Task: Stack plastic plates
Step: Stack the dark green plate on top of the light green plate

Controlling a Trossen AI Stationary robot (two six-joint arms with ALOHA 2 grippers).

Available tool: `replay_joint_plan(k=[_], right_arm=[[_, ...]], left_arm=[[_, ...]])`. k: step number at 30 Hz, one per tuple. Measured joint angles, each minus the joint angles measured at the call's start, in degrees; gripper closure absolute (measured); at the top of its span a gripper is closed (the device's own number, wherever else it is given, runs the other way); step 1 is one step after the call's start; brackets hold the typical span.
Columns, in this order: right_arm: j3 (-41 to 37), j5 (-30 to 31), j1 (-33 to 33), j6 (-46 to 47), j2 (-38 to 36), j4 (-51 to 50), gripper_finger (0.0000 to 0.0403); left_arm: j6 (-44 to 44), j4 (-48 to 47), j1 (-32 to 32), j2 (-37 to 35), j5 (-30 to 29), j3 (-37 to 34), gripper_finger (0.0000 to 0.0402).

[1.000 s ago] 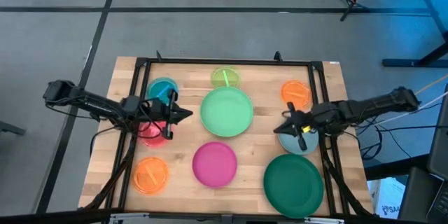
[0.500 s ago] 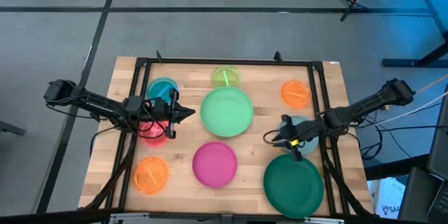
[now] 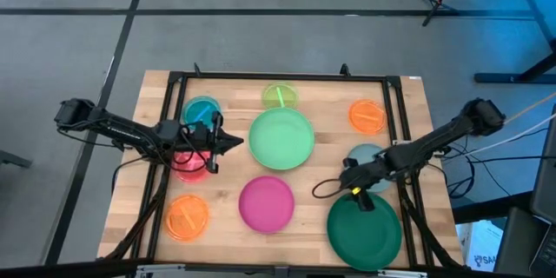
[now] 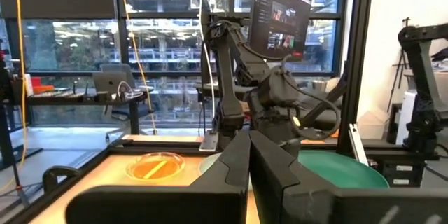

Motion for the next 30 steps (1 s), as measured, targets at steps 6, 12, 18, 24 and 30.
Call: replay_joint_plan(k=[6,12,18,24,30], right_arm=[[0.0,-1.6,0.0,-0.5,3.4,0.0,0.0194],[0.0,-1.8,0.0,-0.5,4.1,0.3,0.0215],[0.0,-1.4,0.0,-0.5,4.1,0.2,0.0282],[0.0,-1.4,-0.2,-0.5,4.1,0.2,0.034],[0.0,-0.1,-0.2,0.9,4.1,0.3,0.0389]], left_arm=[[0.2,-0.1,-0.1,1.9,-0.5,0.0,0.0398],[0.2,0.0,0.0,2.9,-3.1,0.0,0.0398],[0.2,0.0,-0.1,2.9,-3.3,0.0,0.0398],[0.2,0.0,-0.1,2.9,-3.3,0.0,0.0398],[0.2,0.0,-0.1,2.9,-3.3,0.0,0.0398]])
